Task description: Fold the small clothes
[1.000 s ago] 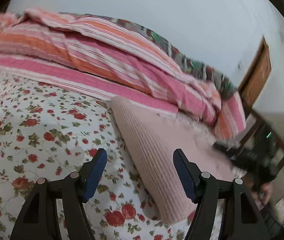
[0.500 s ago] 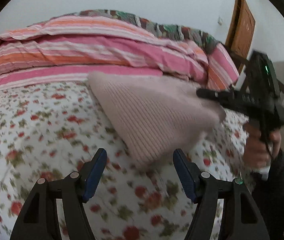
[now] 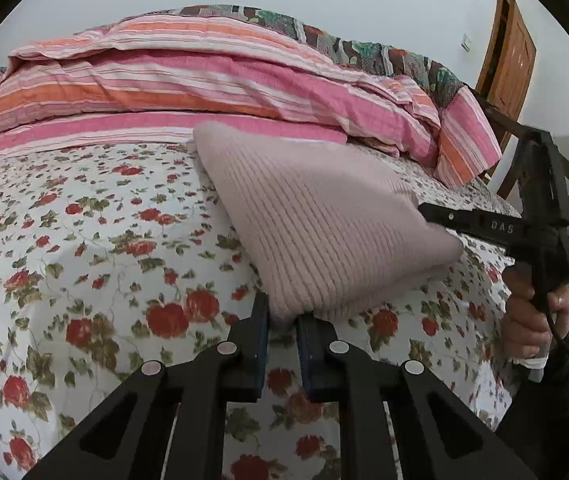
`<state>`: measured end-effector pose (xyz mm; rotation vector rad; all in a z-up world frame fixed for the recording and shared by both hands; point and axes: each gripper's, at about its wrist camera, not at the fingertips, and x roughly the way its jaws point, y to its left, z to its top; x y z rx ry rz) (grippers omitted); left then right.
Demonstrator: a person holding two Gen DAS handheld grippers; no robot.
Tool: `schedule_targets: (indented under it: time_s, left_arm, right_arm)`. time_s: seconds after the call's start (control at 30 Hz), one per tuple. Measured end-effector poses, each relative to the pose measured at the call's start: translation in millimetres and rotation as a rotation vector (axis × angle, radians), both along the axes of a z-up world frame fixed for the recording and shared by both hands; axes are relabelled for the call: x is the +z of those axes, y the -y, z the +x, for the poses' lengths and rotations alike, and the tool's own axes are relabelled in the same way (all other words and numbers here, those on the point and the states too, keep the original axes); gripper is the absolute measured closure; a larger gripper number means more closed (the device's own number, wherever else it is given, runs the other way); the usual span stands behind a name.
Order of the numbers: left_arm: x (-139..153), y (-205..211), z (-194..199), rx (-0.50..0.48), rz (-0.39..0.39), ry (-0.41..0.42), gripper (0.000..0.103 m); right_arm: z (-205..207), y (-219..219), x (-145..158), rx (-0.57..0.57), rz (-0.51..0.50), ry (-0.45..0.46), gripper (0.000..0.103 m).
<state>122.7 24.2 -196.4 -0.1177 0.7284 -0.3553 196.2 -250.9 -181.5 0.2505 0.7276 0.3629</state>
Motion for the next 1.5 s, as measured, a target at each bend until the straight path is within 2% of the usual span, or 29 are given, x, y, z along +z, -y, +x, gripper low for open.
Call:
schedule_targets:
  time_s: [0.07, 0.1, 0.13, 0.17, 0.2, 0.27, 0.3, 0.33, 0.37, 0.4, 0.5, 0.53, 0.6, 0.67, 0.7, 0.77, 0.87, 0.93, 1.0, 1.07, 1.1, 1.2, 1.33, 1.5]
  left_arm:
    - [3, -1, -4, -0.007, 0.001, -0.007, 0.080]
    - [3, -2, -5, -0.009, -0.004, -0.010, 0.071]
    - [4, -4, -6, -0.009, -0.014, -0.013, 0.068]
    - [4, -6, -7, -0.008, -0.031, -0.013, 0.067]
    - [4, -8, -8, -0.006, -0.047, -0.013, 0.067]
    - [7, -12, -10, 0.004, -0.072, -0.010, 0.067]
    - [9, -13, -12, 0.009, -0.077, -0.004, 0.067]
    - [11, -15, -14, 0.015, -0.079, 0.006, 0.067]
    - [15, -16, -16, 0.021, -0.078, 0.020, 0.067]
    - [18, -16, -18, 0.024, -0.080, 0.032, 0.066]
    - [29, -20, -20, 0.033, -0.108, 0.067, 0.064]
    - [32, -21, -20, 0.035, -0.121, 0.076, 0.061]
    - [38, -21, -13, 0.041, -0.139, 0.086, 0.057]
    - [43, -15, -1, 0.045, -0.127, 0.080, 0.057]
    - [45, -11, 4, 0.048, -0.115, 0.079, 0.057]
    - [49, -2, 16, 0.050, -0.087, 0.083, 0.057]
    - [53, 8, 32, 0.056, -0.069, 0.081, 0.057]
    - [54, 15, 45, 0.057, -0.054, 0.073, 0.057]
    - [53, 25, 61, 0.056, -0.007, 0.060, 0.057]
    - [50, 36, 76, 0.067, 0.080, 0.043, 0.057]
    - [49, 38, 81, 0.065, 0.090, 0.041, 0.057]
    - [45, 36, 101, 0.056, 0.069, -0.003, 0.057]
    - [41, 27, 126, 0.071, 0.036, -0.034, 0.057]
    - [30, 26, 148, 0.114, 0.056, -0.060, 0.052]
  right_arm:
    - [-4, 1, 10, 0.026, 0.010, 0.034, 0.095]
    - [-5, 3, 14, 0.036, 0.044, 0.048, 0.082]
    - [-5, 5, 16, 0.041, 0.086, 0.055, 0.070]
    - [-3, 7, 17, 0.044, 0.127, 0.059, 0.051]
    - [-1, 6, 17, 0.042, 0.157, 0.060, 0.047]
    - [10, 2, 12, 0.019, 0.165, 0.024, 0.049]
    - [14, -1, 8, 0.004, 0.155, 0.001, 0.067]
    - [17, -5, 5, 0.010, 0.155, -0.013, 0.079]
    - [18, -6, 3, 0.025, 0.158, -0.018, 0.086]
    - [14, -6, 6, 0.031, 0.153, 0.012, 0.089]
    - [-2, -1, 22, 0.062, 0.149, 0.123, 0.090]
    - [-2, 0, 24, 0.057, 0.135, 0.133, 0.090]
    - [4, -2, 17, 0.017, 0.085, 0.083, 0.090]
    - [19, -5, -5, -0.017, 0.044, -0.037, 0.090]
    - [22, -4, -11, -0.038, 0.052, -0.061, 0.090]
    - [20, 0, -7, -0.033, 0.067, -0.052, 0.089]
    - [15, 4, 2, -0.023, 0.070, -0.015, 0.086]
    - [12, 5, 5, -0.037, 0.071, 0.012, 0.078]
    - [8, 5, 9, -0.036, 0.073, 0.046, 0.076]
    - [6, 4, 14, -0.032, 0.069, 0.082, 0.076]
    - [7, 2, 16, -0.030, 0.057, 0.096, 0.076]
    - [3, 0, 21, -0.040, 0.028, 0.137, 0.076]
    - [-4, -4, 25, 0.005, 0.031, 0.175, 0.074]
    - [-11, -30, 21, 0.038, -0.140, 0.202, 0.072]
